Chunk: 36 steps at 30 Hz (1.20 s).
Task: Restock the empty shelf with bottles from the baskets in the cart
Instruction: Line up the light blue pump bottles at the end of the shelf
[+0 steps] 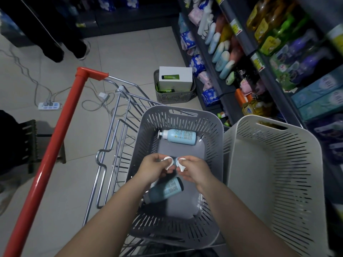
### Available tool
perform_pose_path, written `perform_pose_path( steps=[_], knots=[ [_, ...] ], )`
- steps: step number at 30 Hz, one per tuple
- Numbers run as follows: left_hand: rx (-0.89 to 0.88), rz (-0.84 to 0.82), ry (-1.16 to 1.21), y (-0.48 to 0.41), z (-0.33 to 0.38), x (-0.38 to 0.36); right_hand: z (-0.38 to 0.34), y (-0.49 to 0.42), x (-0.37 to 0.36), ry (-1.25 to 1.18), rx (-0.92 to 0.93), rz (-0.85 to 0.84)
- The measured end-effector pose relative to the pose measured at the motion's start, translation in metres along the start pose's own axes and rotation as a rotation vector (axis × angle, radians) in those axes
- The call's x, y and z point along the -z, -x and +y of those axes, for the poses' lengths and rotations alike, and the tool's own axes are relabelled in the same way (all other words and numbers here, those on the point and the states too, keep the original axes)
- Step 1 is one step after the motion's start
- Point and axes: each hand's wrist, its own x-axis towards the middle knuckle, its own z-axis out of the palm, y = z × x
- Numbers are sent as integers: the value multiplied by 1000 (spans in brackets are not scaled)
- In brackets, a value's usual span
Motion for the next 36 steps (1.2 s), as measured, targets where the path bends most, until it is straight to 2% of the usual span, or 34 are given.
perform_pose_path(
  steps=[6, 11, 14, 20, 27, 36],
  knots=[
    [-25, -120, 107, 26, 35, 6, -35, 33, 20, -34, 102, -23],
    [-114, -255, 127, 62, 78, 2, -74, 85, 48, -34, 231, -99],
    [-147, -283, 170, 86, 109, -7, -91, 116, 67, -43, 316, -117],
    [-180, -350, 77, 130, 163, -43, -104, 174, 112, -67, 443, -116],
    [-227, -508, -19, 177, 185, -115, -79, 237, 176, -194, 592, 33],
    [-238, -682, -146, 262, 142, -238, 16, 325, 264, -400, 704, 322]
  ],
)
